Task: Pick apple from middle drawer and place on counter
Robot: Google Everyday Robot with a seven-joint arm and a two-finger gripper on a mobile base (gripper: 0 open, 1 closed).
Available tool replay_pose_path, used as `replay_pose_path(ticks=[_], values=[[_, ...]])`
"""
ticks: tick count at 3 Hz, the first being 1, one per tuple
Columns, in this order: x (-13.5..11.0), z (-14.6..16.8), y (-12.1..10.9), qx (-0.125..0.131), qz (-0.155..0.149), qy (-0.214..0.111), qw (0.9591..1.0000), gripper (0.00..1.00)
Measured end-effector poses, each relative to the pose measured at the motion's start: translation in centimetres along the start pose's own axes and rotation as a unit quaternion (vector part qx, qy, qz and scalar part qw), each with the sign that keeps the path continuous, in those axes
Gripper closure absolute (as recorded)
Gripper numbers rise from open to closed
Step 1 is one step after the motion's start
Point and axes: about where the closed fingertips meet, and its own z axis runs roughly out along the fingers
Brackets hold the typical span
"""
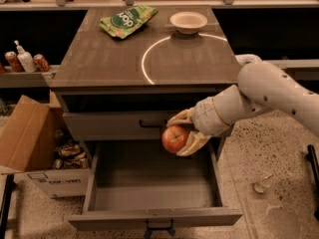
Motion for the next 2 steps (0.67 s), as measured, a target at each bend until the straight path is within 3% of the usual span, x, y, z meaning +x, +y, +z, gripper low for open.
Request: replay_pose_path(ticks=[2], values=[[-3.1,-9.3,-5.0,0.068,0.004,0.029,0.9973,1.0]])
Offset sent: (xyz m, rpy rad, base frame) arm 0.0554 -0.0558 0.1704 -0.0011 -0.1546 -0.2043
